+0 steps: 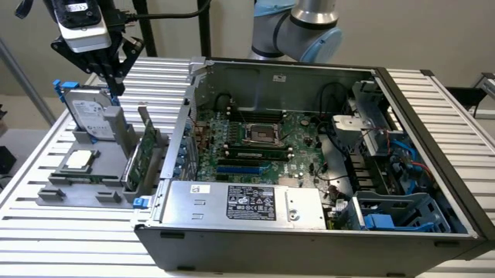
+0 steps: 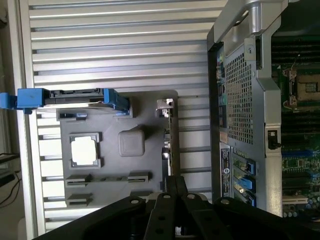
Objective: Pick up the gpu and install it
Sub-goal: 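Pick up the gpu and move the gpu toward the slot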
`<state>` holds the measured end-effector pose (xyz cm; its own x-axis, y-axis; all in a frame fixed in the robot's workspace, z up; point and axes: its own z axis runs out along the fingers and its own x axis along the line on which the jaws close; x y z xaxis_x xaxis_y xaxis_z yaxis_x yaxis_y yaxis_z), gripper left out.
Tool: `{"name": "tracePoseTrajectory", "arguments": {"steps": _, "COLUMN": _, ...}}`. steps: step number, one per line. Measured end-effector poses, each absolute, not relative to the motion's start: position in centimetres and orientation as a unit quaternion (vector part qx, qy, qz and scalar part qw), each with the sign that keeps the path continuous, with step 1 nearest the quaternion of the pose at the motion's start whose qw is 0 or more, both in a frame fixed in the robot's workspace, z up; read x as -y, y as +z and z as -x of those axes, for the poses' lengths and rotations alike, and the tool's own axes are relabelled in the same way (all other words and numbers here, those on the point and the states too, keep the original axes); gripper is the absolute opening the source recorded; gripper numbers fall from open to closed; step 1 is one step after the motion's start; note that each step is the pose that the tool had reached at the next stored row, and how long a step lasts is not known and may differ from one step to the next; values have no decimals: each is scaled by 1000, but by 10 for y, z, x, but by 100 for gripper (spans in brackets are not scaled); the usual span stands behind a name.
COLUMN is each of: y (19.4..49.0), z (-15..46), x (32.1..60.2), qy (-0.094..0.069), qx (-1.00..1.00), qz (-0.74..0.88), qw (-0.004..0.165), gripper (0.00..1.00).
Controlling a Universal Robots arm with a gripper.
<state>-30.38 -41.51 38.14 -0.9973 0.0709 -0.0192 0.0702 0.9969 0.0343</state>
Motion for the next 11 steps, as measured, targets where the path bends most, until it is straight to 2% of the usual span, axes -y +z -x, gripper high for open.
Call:
{"name": "tracePoseTrajectory", "arguments": {"steps": 3, "y": 381, "z": 304, "x": 415, "qy": 17, "qx": -999, "qz": -35, "qw": 10, "gripper": 12}}
{"name": "tracePoseTrajectory", "arguments": {"steps": 6, "y": 381, "z": 304, "x": 415, "qy": 17, "qx": -999, "qz": -35, "qw": 10, "gripper": 30}}
{"name": "tracePoseTrajectory", "arguments": {"steps": 7, "y": 381, "z": 304, "x": 415, "qy": 17, "qx": -999, "qz": -35, "qw": 10, "gripper": 30}}
{"name": "tracePoseTrajectory", "arguments": {"steps": 9, "y": 381, "z": 304, "x": 415, "qy": 17, "qx": -999, "qz": -35, "qw": 9, "gripper": 42}}
{"name": "tracePoseTrajectory", "arguments": {"steps": 10, "y": 381, "z": 304, "x": 415, "qy": 16, "qx": -999, "qz": -35, "qw": 9, "gripper": 42}}
{"name": "tracePoseTrajectory", "arguments": {"steps": 11, "y": 381, "z": 304, "x": 415, "qy": 16, "qx": -999, "qz": -35, "qw": 9, "gripper": 47}}
